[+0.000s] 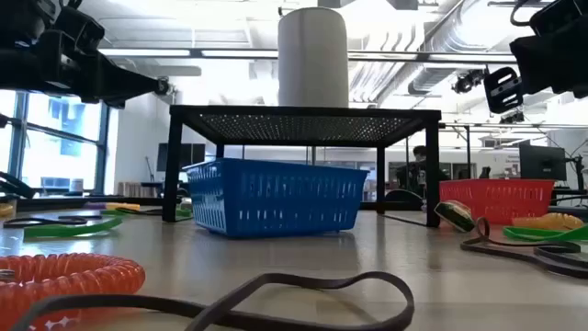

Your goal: Pick & Place Office Desk Supplies

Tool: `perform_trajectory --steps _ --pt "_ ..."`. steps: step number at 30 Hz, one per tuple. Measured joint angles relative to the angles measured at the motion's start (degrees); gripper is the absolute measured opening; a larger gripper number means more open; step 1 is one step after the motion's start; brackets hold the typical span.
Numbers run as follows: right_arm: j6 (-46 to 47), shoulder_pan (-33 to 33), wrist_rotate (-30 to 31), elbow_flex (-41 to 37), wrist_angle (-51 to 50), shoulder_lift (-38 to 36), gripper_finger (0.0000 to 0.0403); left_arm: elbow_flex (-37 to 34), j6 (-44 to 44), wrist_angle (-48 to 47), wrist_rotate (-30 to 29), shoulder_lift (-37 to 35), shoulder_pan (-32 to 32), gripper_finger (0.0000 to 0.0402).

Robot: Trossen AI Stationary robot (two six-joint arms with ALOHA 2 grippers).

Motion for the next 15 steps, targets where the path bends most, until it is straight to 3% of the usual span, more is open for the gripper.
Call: perform_trajectory --steps 15 --pt "0.0 0.0 0.0 0.0 0.0 0.0 0.0002 0.0 1.1 0.1 -0.1 0.0 0.0 0.0000"
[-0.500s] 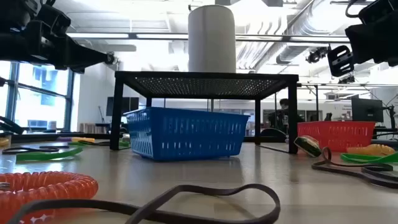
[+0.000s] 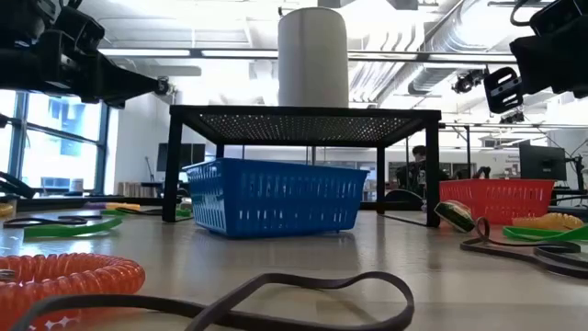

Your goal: Pick & Place Office Desk Supplies

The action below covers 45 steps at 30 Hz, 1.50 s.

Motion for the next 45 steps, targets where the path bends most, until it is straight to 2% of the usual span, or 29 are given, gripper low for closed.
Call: perform_trajectory --steps 6,12,14,18,21,25,28,31,34,37,40,45 --pt "0.0 0.0 0.0 0.0 0.0 0.0 0.0002 0.0 14.2 1.4 -2.7 0.0 0.4 0.0000" --pt "0.0 0.0 1.4 0.0 -0.1 0.0 0.0002 0.0 15.2 1.4 -2.7 0.0 0.4 0.0000" --pt "0.0 0.0 3.6 0.0 -0.2 0.0 0.0002 0.0 12.3 2.3 -2.4 0.0 0.4 0.0000" --pt "0.0 0.0 6.0 0.0 -0.3 0.0 0.0002 0.0 -1.4 2.7 -1.0 0.0 0.3 0.0000" --pt "0.1 0.0 6.8 0.0 -0.2 0.0 0.0002 0.0 -8.1 2.7 -0.9 0.0 0.3 0.0000" --pt "4.9 0.0 8.7 0.0 4.9 0.0 0.0002 0.0 -17.6 3.0 -1.0 0.0 0.3 0.0000" --pt "5.3 0.0 9.7 1.3 6.5 0.1 0.0002 0.0 -21.1 5.9 -2.0 0.1 0.4 0.0000" --pt "2.7 0.0 9.7 5.5 6.5 -0.1 0.0002 1.5 -19.8 11.4 -2.0 0.0 0.2 0.0000" --pt "-1.2 0.0 10.5 10.5 2.7 0.3 0.0002 6.1 -14.5 10.4 -0.9 0.9 -0.8 0.0000" --pt "-3.4 0.0 14.3 17.2 -3.4 1.4 0.0002 12.6 -11.3 10.5 -2.3 4.0 -1.9 0.0000" --pt "-4.3 0.0 19.0 24.5 -11.2 4.6 0.0002 19.7 -10.2 8.2 -5.0 10.5 -3.0 0.0000" --pt "-4.3 0.0 23.0 36.7 -22.7 13.2 0.0002 33.3 -11.0 5.0 -7.8 23.3 -3.7 0.0000"
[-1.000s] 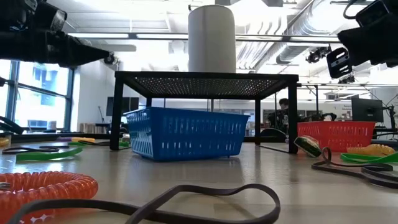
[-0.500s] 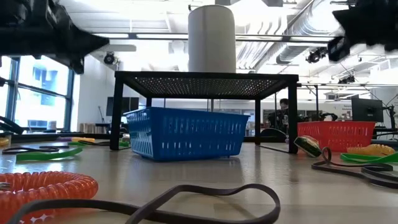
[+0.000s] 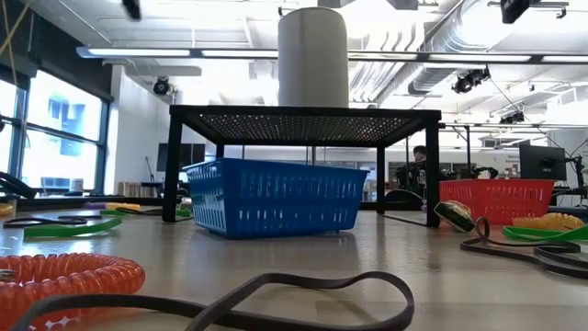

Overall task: Pick & Place Office Desk Supplies
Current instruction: Put the violet spring keychain into the red bin

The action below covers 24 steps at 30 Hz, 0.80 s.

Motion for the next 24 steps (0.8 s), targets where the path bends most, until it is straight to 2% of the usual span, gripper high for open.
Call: perform_trajectory --steps 3,7,11,14,18,24 --pt "1.9 0.0 2.3 7.2 -8.5 6.6 0.0002 8.8 2.0 -5.7 -0.2 5.2 0.0 0.0000" --pt "8.6 0.0 11.3 16.7 -20.6 15.4 0.0002 18.3 1.8 -17.9 -3.4 9.4 0.6 0.0000" --pt "23.2 -0.9 22.0 26.1 -34.1 23.9 0.0002 21.0 -6.4 -20.8 -7.5 10.4 2.5 0.0000" --pt "30.4 -3.9 27.9 31.7 -42.6 28.4 0.0002 21.1 -6.9 -21.5 -7.6 10.1 4.1 0.0000" --pt "30.0 -7.5 28.0 33.2 -41.1 31.1 0.0002 21.1 -6.7 -22.2 -7.6 9.4 5.4 0.0000" --pt "29.4 -8.4 25.6 33.2 -35.8 33.9 0.0002 21.1 -6.7 -22.1 -7.5 9.1 6.0 0.0000"
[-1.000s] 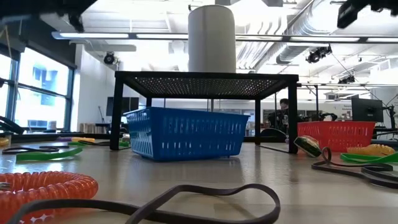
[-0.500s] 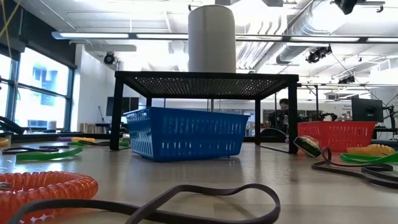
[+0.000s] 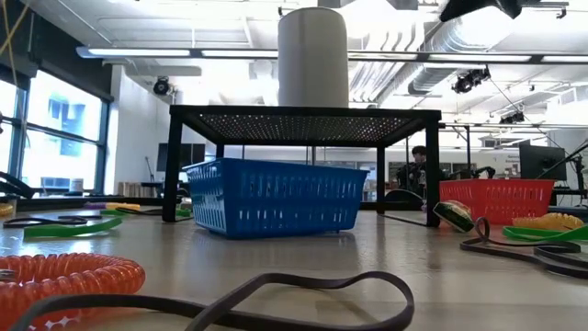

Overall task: Pick & Place Office Desk Supplies
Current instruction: Put the violet spring keychain into the red bin

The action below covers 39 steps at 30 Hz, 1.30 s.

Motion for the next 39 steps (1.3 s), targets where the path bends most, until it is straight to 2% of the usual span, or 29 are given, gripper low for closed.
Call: perform_trajectory --steps 2,6,9,12,15,22,28,31,35,39 --pt "-0.2 0.0 -2.5 0.0 0.9 0.9 0.0002 0.0 -0.2 0.0 0.1 0.0 0.0 0.0000" --pt "-0.3 -2.8 -2.8 0.0 4.4 5.0 0.0002 0.0 -1.3 -0.2 1.9 0.0 0.0 0.0000" --pt "1.7 -8.8 -7.3 1.3 1.7 9.7 0.0002 0.0 -1.3 -0.8 2.4 0.0 0.0 0.0000" --pt "-1.8 -15.6 -11.6 3.4 -4.1 14.6 0.0002 0.0 -0.9 -1.1 2.4 0.0 0.0 0.0000" --pt "-3.7 -19.8 -14.0 4.2 -4.6 19.2 0.0002 0.0 -1.0 -1.2 2.4 0.0 0.0 0.0000" --pt "-8.5 -27.2 -12.8 4.2 -3.6 27.1 0.0002 0.0 -1.1 -1.8 2.6 0.0 0.0 0.0000" --pt "-10.7 -30.7 -11.6 4.1 -8.9 31.4 0.0002 0.0 -1.1 -3.9 4.2 0.0 0.0 0.0000" --pt "-13.1 -32.5 -10.7 2.6 -9.1 32.6 0.0002 0.0 -1.1 -4.5 4.4 0.0 0.0 0.0000" --pt "-13.6 -33.3 -13.5 0.5 -8.6 32.6 0.0002 0.0 -1.0 -4.5 4.4 0.0 0.0 0.0000" --pt "-14.3 -33.2 -10.7 -1.4 -8.3 32.7 0.0002 0.0 0.7 -4.5 4.4 0.0 0.0 0.0000"
